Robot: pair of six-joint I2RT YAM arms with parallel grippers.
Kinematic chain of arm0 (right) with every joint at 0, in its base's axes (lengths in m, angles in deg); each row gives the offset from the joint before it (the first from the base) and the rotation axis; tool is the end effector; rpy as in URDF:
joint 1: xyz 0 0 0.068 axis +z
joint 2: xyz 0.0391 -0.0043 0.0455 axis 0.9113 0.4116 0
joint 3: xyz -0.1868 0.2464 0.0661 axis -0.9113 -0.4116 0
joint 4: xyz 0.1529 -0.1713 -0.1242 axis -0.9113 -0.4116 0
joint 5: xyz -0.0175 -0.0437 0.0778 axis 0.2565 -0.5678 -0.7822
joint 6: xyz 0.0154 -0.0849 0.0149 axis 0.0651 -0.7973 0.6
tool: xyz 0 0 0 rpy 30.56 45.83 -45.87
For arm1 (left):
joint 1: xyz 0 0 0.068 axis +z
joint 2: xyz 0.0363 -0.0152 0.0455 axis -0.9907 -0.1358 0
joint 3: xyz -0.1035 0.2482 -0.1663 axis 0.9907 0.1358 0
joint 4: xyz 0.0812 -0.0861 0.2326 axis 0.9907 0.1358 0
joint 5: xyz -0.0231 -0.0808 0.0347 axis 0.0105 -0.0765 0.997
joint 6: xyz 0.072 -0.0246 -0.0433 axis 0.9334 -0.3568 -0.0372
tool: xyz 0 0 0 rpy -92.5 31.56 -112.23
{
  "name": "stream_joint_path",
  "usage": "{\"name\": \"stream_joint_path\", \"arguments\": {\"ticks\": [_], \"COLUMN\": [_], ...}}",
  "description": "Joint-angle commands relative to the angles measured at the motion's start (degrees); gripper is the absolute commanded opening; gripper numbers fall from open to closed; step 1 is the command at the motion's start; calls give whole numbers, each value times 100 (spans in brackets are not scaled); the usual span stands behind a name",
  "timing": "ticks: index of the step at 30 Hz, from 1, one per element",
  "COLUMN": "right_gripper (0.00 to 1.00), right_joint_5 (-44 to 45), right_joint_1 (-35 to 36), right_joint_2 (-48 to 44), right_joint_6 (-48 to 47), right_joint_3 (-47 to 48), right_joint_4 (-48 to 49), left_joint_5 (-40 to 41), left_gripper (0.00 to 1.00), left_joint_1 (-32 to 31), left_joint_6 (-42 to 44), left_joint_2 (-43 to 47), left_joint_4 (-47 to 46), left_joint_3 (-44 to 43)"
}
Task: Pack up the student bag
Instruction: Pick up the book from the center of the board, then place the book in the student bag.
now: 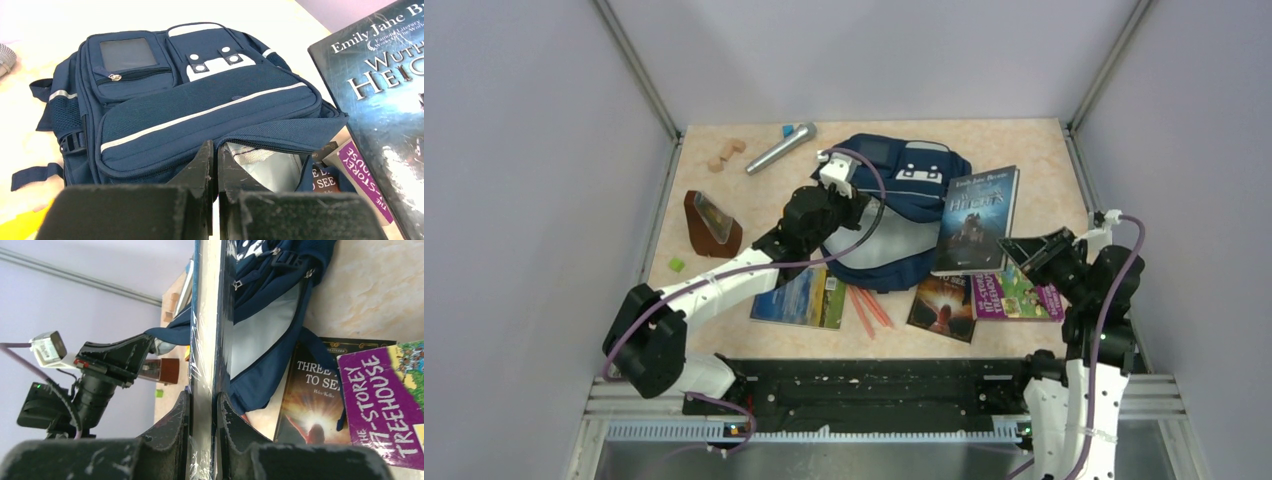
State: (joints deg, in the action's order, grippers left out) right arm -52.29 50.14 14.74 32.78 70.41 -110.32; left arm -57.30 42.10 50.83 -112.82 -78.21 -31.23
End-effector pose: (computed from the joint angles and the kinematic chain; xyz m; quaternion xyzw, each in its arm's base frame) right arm 0.1110 0.0172 0.3272 0.2320 0.7466 0.3967 0.4810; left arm 0.2801 -0.2290 0.3358 0.1645 0.7353 -0.2626 0.6027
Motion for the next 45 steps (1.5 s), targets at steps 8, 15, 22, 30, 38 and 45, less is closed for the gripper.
{"name": "stream_joint_path", "arguments": {"ticks": [8, 15, 22, 30, 38, 45], "right_gripper": [0, 0, 0, 0, 0, 0], "right_joint_5": [-1660, -1922, -2073, -1981, -1566, -958], "right_joint_1": [-9, -9, 40, 97, 291, 979], "right_joint_2": [-774, -791, -784, -738, -365, -6], "right_joint_6": [1209, 1219, 1308, 1354, 1250, 2265], "right_joint_3": [-413, -617, -838, -1320, -1907, -2674], "right_joint_4": [952, 1118, 1323, 1572, 1984, 3692], "left_joint_5": [60, 204, 280, -11, -983, -1164], "left_gripper": [0, 0, 0, 0, 0, 0], "left_joint_1": [36, 37, 41, 37, 37, 37], "left_joint_6": [-460, -497, -450, -552, -593, -704], "left_joint_2": [-473, -1127, -1561, -1664, -1380, -1092], "left_joint_4": [-438, -220, -111, -227, -680, -880], "left_joint_3": [-867, -1752, -2376, -2507, -2170, -1864]}}
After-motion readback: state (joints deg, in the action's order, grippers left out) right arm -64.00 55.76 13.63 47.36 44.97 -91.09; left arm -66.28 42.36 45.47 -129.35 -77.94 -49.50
